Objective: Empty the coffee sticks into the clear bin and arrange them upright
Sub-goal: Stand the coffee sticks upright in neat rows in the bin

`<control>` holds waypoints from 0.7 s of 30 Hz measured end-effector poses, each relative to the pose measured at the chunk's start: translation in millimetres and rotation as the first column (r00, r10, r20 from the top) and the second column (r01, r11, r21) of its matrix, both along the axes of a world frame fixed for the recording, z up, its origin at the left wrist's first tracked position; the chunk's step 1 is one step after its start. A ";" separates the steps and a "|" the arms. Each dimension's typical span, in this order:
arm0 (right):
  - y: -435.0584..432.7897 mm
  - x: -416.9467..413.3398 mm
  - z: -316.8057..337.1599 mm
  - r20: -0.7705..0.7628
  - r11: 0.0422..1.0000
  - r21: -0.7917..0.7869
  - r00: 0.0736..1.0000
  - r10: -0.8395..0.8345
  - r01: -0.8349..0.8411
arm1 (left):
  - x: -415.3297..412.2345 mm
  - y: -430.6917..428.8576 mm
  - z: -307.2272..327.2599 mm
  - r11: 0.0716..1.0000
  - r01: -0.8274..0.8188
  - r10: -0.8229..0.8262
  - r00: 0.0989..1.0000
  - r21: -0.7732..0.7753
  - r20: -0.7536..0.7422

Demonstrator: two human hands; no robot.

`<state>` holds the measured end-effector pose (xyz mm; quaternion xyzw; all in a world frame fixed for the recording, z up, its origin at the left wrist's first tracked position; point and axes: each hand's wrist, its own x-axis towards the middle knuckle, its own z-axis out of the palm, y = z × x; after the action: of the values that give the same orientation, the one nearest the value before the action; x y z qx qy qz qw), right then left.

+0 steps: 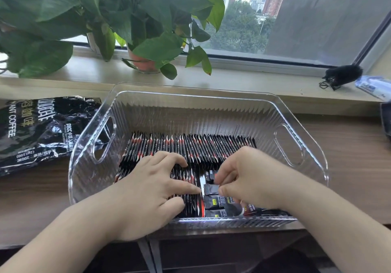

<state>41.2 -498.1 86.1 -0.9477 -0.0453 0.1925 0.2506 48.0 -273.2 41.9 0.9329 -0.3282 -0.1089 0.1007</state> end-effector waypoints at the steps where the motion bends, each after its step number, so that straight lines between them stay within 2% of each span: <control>1: 1.8 1.4 -5.4 0.022 1.000 -0.019 1.000 0.019 -0.019 | -0.2 0.1 0.2 1.000 -0.002 0.002 1.000 -0.004 -0.002; 3: -1.0 6.3 -7.3 0.098 0.995 -0.101 0.994 0.037 -0.027 | -0.3 0.1 0.3 1.000 -0.002 0.002 1.000 -0.013 -0.007; 5: -8.3 10.7 -0.7 0.159 0.969 -0.247 0.985 0.063 -0.022 | -0.1 0.6 -0.4 1.000 -0.002 0.002 1.000 -0.017 -0.010; 8: -21.4 16.9 0.3 0.192 0.883 -0.468 0.971 0.144 -0.038 | 0.2 1.0 -1.2 1.000 -0.001 0.001 1.000 -0.021 -0.013; 10: -25.1 18.8 -2.6 0.178 0.826 -0.558 0.960 0.215 -0.082 | 0.4 0.6 -0.8 1.000 0.001 -0.001 1.000 -0.026 -0.009; 16: -23.4 15.4 -4.6 0.098 0.757 -0.625 0.943 0.319 -0.191 | -0.1 0.5 0.7 1.000 0.002 -0.003 1.000 -0.025 -0.019; 21: -34.5 9.5 3.1 0.154 0.762 -0.640 0.955 0.251 -0.097 | -0.3 0.7 -0.4 1.000 0.000 0.000 1.000 -0.022 -0.017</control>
<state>50.6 -532.7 89.2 -0.9840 -0.0961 0.1077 -0.1043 47.7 -272.5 41.5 0.9308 -0.3285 -0.1132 0.1136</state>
